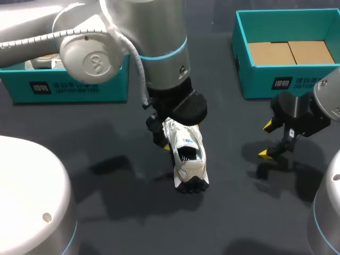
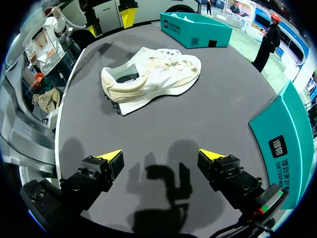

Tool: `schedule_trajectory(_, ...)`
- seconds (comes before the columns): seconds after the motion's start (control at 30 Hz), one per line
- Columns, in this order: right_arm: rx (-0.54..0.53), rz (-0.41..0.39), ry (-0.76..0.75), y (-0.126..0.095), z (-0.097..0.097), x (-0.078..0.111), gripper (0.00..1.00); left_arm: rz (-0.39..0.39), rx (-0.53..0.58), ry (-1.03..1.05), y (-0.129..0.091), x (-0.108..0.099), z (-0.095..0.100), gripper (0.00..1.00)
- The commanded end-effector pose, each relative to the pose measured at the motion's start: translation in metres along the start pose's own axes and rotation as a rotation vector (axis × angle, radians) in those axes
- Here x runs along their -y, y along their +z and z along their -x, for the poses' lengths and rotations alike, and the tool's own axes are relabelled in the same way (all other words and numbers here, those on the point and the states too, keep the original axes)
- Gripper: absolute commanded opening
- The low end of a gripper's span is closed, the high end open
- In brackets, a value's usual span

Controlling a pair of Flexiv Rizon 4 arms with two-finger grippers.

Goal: Take the shoe out of the shoebox, open the shoe tongue, remove and reinsert the insole, then place the shoe into the shoebox

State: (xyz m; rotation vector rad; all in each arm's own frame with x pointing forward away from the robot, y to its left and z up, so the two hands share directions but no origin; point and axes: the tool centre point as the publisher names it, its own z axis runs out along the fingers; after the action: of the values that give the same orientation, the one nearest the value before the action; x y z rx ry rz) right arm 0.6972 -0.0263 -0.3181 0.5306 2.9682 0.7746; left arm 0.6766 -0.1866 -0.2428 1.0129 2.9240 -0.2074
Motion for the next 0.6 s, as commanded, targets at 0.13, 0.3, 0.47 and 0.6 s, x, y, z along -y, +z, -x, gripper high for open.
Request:
schedule_trajectory(0.13, 0.003, -0.001, 0.001, -0.001, -0.002, 0.0, 1.0, 0.169, 0.017, -0.632, -0.001, 0.021, -0.014, 1.0)
schedule_trajectory(0.3, 0.003, -0.001, 0.001, -0.001, -0.002, 0.0, 1.0, 0.169, 0.017, -0.632, -0.001, 0.021, -0.014, 1.0)
schedule_trajectory(0.47, 0.003, -0.001, 0.001, -0.001, -0.002, 0.0, 1.0, 0.159, -0.003, -0.645, 0.003, 0.023, -0.014, 1.0)
schedule_trajectory(0.6, 0.003, -0.001, 0.001, -0.001, -0.002, 0.0, 1.0, 0.169, -0.004, -0.707, 0.018, 0.032, -0.015, 1.0)
